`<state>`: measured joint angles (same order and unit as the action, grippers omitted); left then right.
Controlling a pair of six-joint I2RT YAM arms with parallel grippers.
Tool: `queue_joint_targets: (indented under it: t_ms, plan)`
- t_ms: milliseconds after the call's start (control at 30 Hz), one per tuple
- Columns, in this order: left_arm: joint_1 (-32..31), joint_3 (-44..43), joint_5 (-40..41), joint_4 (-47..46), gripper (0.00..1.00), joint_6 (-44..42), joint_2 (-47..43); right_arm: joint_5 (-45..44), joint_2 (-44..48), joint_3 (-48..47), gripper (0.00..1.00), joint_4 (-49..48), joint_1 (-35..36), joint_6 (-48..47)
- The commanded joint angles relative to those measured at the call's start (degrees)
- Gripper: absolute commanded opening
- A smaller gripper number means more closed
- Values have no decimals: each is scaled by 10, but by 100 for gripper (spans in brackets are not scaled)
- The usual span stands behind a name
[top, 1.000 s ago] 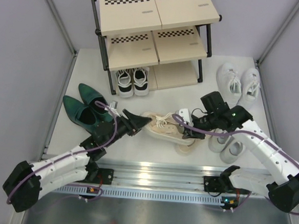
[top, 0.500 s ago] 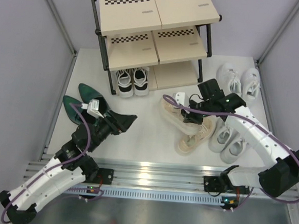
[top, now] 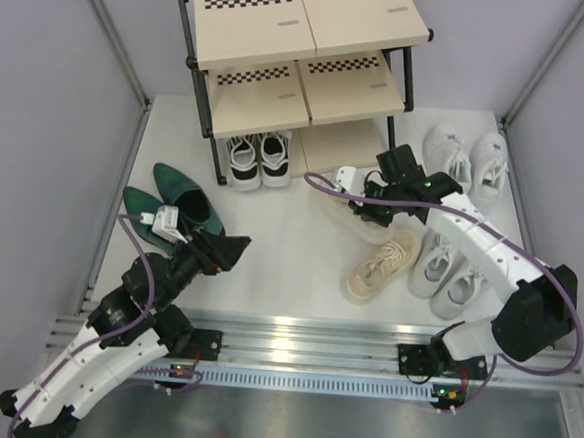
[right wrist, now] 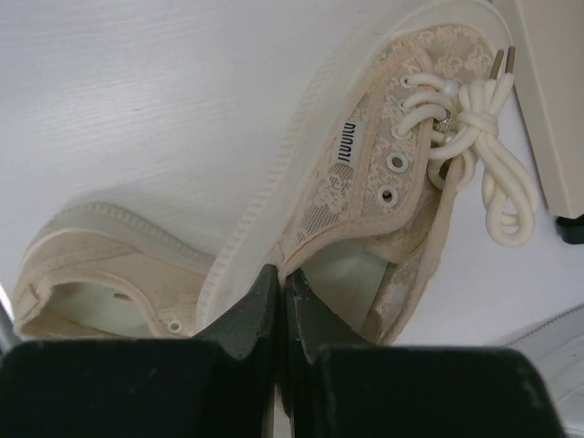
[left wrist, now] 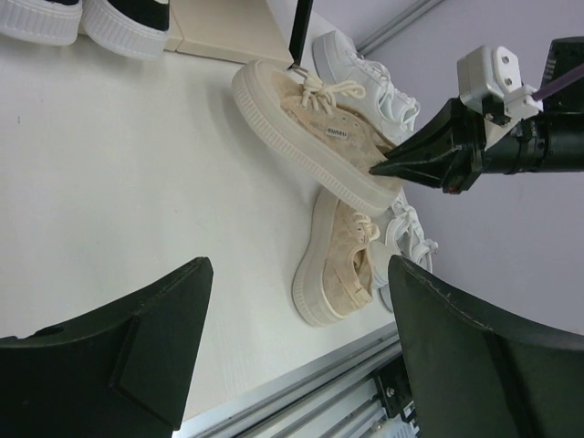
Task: Place and organize the shoes onto the shoe shelf
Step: Place the shoe at the shoe shelf.
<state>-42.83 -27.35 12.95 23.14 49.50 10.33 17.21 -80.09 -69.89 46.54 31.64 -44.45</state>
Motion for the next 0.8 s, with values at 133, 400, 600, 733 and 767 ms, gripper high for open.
queue_joint_targets:
  t_ms: [133,400,600,733,767]
  plan:
    - [0,-22,0,23,83,-15,-27,-56,-35,-80,0,-156,-1,15]
    - [0,-24,16,43,83,-20,-50,-94,-117,-135,0,-223,1,16]
    - [0,-18,24,45,83,-13,-51,-126,-175,-141,0,-317,5,13]
    - [0,-16,26,44,83,-9,-50,-159,-192,-118,0,-413,12,11]
    - [0,-16,26,45,83,-8,-50,-165,-195,-108,0,-430,16,11]
